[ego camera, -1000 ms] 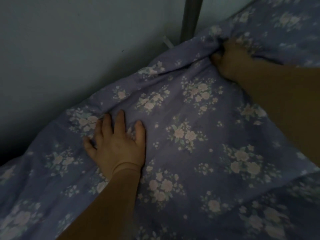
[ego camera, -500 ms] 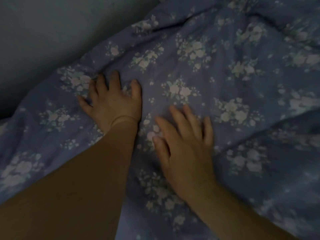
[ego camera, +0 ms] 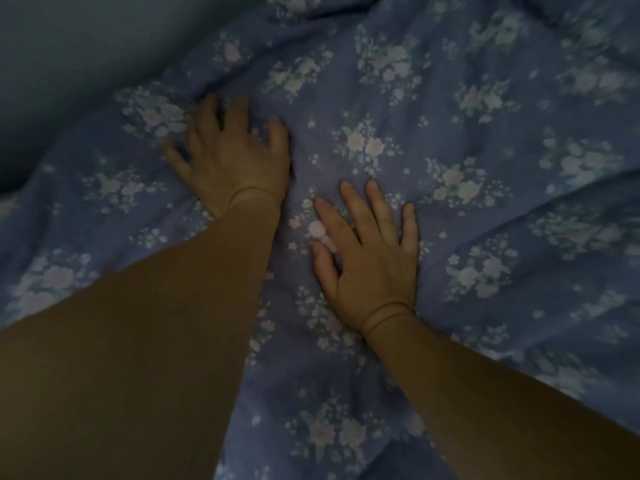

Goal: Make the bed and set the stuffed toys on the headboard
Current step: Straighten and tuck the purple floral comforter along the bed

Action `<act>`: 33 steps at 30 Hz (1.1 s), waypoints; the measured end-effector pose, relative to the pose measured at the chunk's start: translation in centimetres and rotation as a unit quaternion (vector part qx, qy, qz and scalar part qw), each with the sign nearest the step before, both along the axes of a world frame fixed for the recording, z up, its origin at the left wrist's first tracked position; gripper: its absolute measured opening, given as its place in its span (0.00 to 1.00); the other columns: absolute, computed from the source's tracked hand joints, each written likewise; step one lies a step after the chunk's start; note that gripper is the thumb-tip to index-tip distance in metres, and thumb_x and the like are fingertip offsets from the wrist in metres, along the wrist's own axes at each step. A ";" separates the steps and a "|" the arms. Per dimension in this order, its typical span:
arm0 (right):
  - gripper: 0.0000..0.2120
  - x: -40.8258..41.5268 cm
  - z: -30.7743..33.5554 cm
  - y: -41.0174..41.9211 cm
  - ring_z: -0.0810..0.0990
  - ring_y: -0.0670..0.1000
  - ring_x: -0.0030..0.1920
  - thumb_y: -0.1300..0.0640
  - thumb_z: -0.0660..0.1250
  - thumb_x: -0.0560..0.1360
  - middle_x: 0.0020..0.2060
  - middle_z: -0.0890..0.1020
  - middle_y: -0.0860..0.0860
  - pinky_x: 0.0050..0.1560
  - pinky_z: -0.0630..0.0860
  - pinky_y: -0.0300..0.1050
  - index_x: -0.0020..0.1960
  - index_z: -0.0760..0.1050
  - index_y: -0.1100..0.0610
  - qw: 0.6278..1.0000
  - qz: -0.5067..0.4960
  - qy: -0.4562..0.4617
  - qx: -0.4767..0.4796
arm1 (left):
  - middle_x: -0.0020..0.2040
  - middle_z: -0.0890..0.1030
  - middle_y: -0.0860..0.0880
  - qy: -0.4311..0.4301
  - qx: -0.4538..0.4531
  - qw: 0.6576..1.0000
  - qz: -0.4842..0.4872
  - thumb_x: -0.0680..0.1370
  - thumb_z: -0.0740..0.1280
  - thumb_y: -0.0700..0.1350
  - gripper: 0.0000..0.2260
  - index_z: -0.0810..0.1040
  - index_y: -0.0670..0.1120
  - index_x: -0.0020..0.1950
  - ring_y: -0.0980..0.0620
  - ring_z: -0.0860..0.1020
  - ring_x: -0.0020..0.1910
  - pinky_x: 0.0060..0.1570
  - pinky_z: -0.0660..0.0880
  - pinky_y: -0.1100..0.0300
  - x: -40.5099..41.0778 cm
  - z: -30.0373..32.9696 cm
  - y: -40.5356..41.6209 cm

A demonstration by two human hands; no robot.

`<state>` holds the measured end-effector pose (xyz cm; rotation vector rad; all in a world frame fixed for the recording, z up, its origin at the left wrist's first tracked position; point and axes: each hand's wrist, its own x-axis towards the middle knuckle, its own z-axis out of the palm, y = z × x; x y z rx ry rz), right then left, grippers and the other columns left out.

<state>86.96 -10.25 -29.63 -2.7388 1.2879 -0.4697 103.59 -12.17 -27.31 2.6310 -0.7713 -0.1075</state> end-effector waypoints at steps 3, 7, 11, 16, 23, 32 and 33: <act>0.22 0.1 -0.1 -0.1 0.65 0.55 0.72 0.44 0.55 0.76 0.70 0.71 0.49 0.71 0.53 0.63 0.68 0.71 0.46 1.000 -0.001 -0.010 0.001 | 0.74 0.62 0.49 -0.009 0.016 0.999 -0.037 0.78 0.56 0.55 0.20 0.68 0.54 0.70 0.49 0.60 0.74 0.73 0.43 0.42 -0.8 0.2 0.5; 0.23 0.0 -0.2 -0.3 0.64 0.55 0.73 0.44 0.54 0.76 0.70 0.70 0.50 0.71 0.51 0.62 0.69 0.70 0.46 1.000 0.008 -0.002 0.012 | 0.76 0.59 0.45 -0.044 0.083 0.991 -0.091 0.79 0.49 0.54 0.24 0.60 0.51 0.75 0.45 0.55 0.76 0.70 0.42 0.35 -3.6 0.2 3.3; 0.25 -0.1 0.5 -0.1 0.57 0.55 0.75 0.43 0.50 0.76 0.73 0.65 0.50 0.72 0.45 0.61 0.71 0.67 0.45 0.998 0.019 0.022 0.064 | 0.75 0.62 0.43 -0.057 0.114 0.990 -0.069 0.78 0.50 0.56 0.25 0.63 0.52 0.74 0.41 0.58 0.75 0.68 0.42 0.32 -9.0 0.5 8.9; 0.25 -0.1 1.0 -0.2 0.53 0.54 0.77 0.43 0.50 0.76 0.75 0.62 0.49 0.73 0.45 0.64 0.72 0.64 0.44 0.996 0.015 0.035 0.082 | 0.71 0.70 0.44 -0.070 0.145 0.987 -0.014 0.75 0.54 0.55 0.24 0.71 0.51 0.70 0.41 0.66 0.71 0.65 0.51 0.29 -14.0 0.4 13.3; 0.24 -0.5 0.9 -0.3 0.53 0.54 0.77 0.44 0.51 0.77 0.75 0.61 0.50 0.73 0.45 0.64 0.73 0.63 0.46 0.996 0.033 0.028 0.077 | 0.72 0.69 0.45 -0.037 0.163 0.984 0.056 0.76 0.54 0.56 0.24 0.68 0.53 0.71 0.41 0.65 0.72 0.67 0.49 0.32 -19.6 0.1 18.6; 0.25 -0.5 0.7 -0.4 0.52 0.55 0.77 0.44 0.50 0.77 0.75 0.60 0.51 0.73 0.44 0.64 0.73 0.63 0.47 0.997 0.042 0.014 0.065 | 0.72 0.69 0.46 -0.057 0.147 0.986 0.061 0.75 0.54 0.55 0.25 0.68 0.53 0.71 0.42 0.66 0.72 0.66 0.54 0.29 -19.7 -1.3 19.4; 0.25 -0.6 0.7 -0.4 0.52 0.55 0.77 0.44 0.50 0.78 0.76 0.59 0.51 0.73 0.44 0.64 0.73 0.62 0.47 0.997 0.043 0.019 0.065 | 0.72 0.69 0.46 -0.048 0.146 0.986 0.062 0.75 0.54 0.55 0.25 0.68 0.53 0.71 0.42 0.66 0.72 0.66 0.54 0.29 -19.7 -1.3 19.4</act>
